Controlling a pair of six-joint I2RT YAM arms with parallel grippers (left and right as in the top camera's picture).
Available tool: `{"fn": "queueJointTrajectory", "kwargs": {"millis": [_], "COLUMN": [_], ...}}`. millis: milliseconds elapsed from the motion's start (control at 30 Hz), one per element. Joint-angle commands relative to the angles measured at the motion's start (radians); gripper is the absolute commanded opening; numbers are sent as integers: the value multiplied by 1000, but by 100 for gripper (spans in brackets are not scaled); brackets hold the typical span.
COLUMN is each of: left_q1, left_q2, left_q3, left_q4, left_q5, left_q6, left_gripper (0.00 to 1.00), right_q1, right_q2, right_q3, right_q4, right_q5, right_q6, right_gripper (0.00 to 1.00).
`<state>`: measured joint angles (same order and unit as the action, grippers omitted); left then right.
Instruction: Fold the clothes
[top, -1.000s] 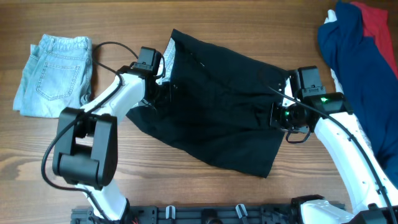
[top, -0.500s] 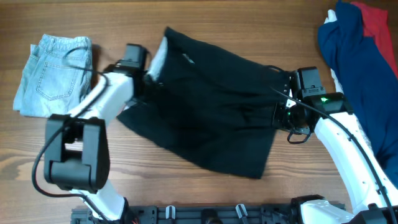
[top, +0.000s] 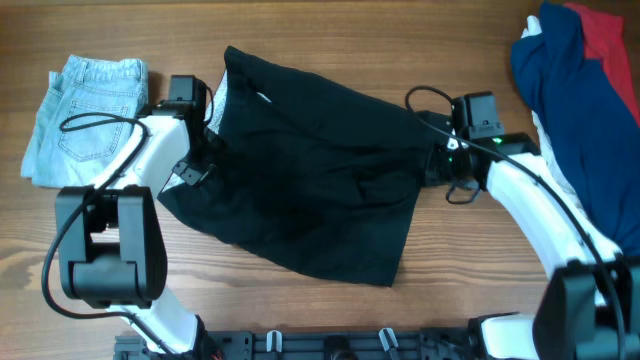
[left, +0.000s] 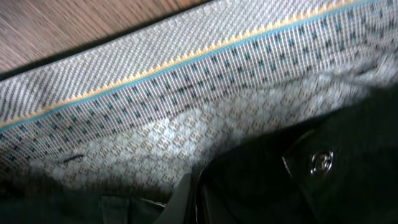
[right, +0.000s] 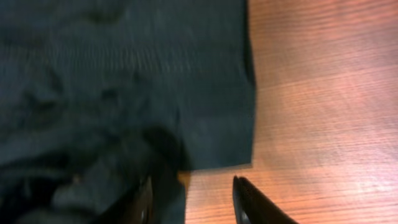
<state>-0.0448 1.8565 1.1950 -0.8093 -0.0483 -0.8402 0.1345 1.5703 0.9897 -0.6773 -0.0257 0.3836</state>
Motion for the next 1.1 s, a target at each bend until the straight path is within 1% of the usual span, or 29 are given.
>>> {"fn": "queueJointTrajectory", "kwargs": {"millis": [0,133,167,200,233,300,400,467,500,600,700,733,800,833,867,967,1067], "left_q1": [-32,-50,-50,-50,-50,-50,-50,-50,-50,-50,-50,-50,-50,-50,-50,-50,-50], "left_q2": [-22,-22,-22,-22,-22,-22,-22,-22,-22,-22,-22,-22,-22,-22,-22,-22,-22], "left_q3": [-2,-3,-4,-4,-4,-4,-4,-4,-4,-4,-4,-4,-4,-4,-4,-4,-4], "left_q4": [-18,-23,-24,-26,-27,-27,-31,-31,-29,18,127,160,208,220,222,206,171], "left_q5": [-25,-39,-39,-39,-39,-39,-39,-39,-38,10,109,141,182,187,186,177,161], "left_q6": [-2,-2,-2,-2,-2,-2,-2,-2,-7,-13,-13,-14,-14,-14,-13,-6,-1], "left_gripper": [4,4,4,4,4,4,4,4,4,4,4,4,4,4,4,4,4], "right_q1": [-4,-4,-4,-4,-5,-9,-40,-85,-105,-154,-191,-196,-198,-195,-193,-191,-191], "right_q2": [96,178,198,221,240,266,297,301,301,303,304,304,304,304,304,301,293], "right_q3": [13,13,13,13,13,13,21,46,61,119,196,227,274,295,312,339,340], "right_q4": [104,216,238,269,293,335,406,455,471,482,457,431,373,334,294,179,9], "right_q5": [-19,-21,-21,-20,-20,-19,-11,-10,-21,-44,-70,-77,-81,-81,-81,-81,-87], "right_q6": [-6,11,15,32,47,76,176,267,287,296,225,183,104,64,20,-49,-50], "right_gripper": [50,50,48,34,4,4,4,4,4,4,4,4,18,36,44,49,52]}}
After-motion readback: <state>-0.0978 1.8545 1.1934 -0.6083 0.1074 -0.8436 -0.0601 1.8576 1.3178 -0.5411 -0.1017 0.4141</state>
